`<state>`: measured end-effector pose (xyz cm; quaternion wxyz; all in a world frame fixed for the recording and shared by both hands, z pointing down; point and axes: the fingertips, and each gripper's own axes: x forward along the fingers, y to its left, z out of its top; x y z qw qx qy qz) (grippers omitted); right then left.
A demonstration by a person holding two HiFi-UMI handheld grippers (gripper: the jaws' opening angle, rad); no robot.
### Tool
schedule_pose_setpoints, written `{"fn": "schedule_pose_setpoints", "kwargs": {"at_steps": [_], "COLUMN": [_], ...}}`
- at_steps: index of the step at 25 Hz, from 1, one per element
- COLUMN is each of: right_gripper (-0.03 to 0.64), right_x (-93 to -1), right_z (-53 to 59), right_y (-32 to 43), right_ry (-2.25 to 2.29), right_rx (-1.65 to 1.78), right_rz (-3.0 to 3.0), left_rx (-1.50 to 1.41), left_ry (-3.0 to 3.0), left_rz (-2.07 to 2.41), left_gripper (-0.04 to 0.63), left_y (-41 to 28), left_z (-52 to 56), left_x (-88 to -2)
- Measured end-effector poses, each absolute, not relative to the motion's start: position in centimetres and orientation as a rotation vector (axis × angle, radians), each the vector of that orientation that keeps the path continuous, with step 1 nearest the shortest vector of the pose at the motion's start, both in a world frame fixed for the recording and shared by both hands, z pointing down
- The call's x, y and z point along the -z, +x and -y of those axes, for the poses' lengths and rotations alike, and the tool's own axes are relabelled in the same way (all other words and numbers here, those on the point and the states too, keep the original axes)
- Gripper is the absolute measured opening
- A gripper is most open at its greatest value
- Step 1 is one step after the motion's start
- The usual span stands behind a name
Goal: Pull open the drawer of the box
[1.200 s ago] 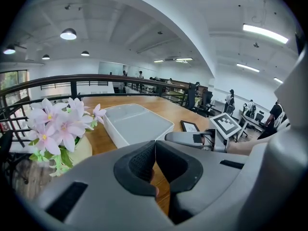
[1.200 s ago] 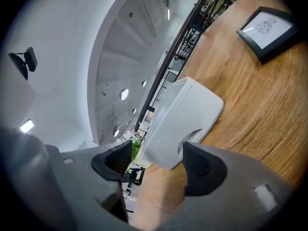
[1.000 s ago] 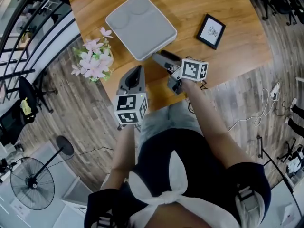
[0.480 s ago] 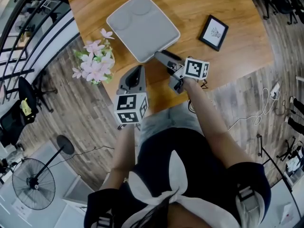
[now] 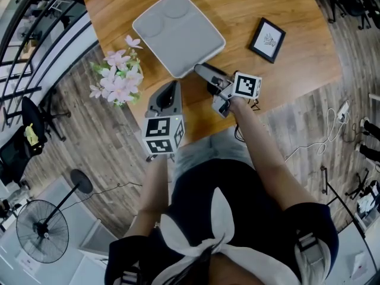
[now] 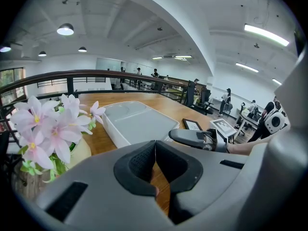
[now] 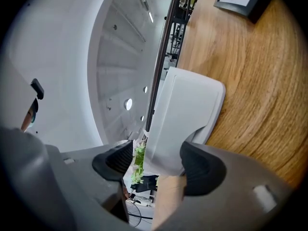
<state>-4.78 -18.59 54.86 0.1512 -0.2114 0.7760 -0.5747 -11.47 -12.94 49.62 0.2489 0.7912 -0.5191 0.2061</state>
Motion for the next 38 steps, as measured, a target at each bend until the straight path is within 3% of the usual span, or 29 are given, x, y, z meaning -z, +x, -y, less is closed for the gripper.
{"fn": "schedule_pose_setpoints", "kwargs": {"at_steps": [21,38], "right_gripper": [0.17,0.158], "right_x": [-57.3,-57.2], "right_z": [17.5,16.8], "right_y": [-3.2,-2.8], "right_ry": [-0.836,-0.869], "right_rx": [1.83,1.894], "right_rz": [-2.044,-1.927], "left_rx": [-0.57,-0.577], "left_ry": [2.147,2.158], "left_rz": [1.417,1.415], "left_gripper": [0.018,0.018], "left_y": [-11.8,-11.7], "left_z": [13.2,12.6], "left_x": [-49.7,-49.7]}}
